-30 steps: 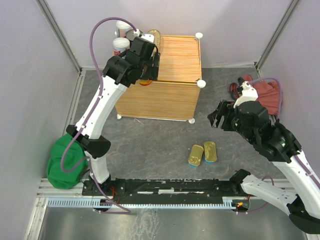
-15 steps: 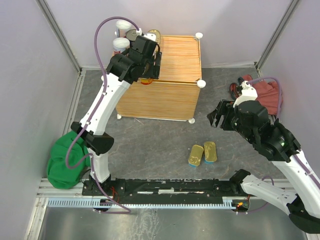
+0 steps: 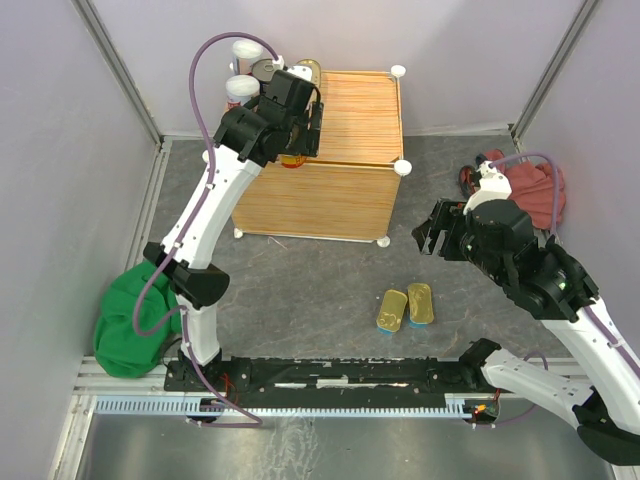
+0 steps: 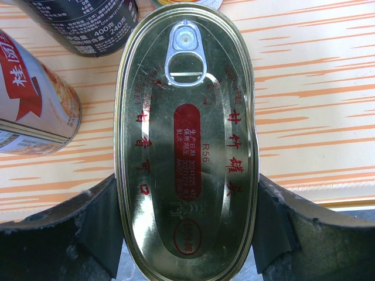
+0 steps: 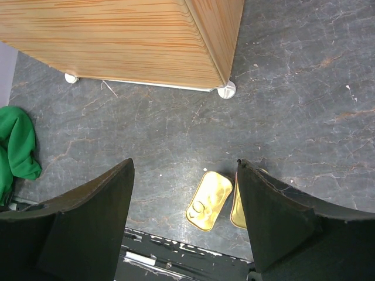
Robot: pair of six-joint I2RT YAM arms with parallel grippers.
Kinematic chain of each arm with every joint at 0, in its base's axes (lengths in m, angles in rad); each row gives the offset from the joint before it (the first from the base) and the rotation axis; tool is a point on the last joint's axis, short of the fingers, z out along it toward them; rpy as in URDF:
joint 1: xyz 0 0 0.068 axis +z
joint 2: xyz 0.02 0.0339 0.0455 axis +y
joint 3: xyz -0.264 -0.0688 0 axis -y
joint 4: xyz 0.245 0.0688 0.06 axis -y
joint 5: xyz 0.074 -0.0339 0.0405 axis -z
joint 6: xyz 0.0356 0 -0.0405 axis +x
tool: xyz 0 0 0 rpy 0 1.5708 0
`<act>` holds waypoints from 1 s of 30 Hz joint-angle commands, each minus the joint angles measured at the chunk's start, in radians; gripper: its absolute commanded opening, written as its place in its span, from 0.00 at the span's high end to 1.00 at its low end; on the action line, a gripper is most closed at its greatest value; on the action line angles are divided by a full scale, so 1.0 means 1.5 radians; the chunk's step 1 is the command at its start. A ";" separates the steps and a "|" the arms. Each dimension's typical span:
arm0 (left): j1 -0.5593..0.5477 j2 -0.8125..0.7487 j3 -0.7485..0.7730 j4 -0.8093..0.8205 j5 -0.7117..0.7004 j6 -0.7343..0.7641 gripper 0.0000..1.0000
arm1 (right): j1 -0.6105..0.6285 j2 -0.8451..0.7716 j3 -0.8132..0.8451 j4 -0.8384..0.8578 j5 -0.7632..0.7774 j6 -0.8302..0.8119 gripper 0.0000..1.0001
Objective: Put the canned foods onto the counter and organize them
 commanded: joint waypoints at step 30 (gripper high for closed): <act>0.002 -0.021 0.028 0.083 -0.033 -0.009 0.04 | -0.003 -0.010 0.021 0.010 0.000 -0.003 0.21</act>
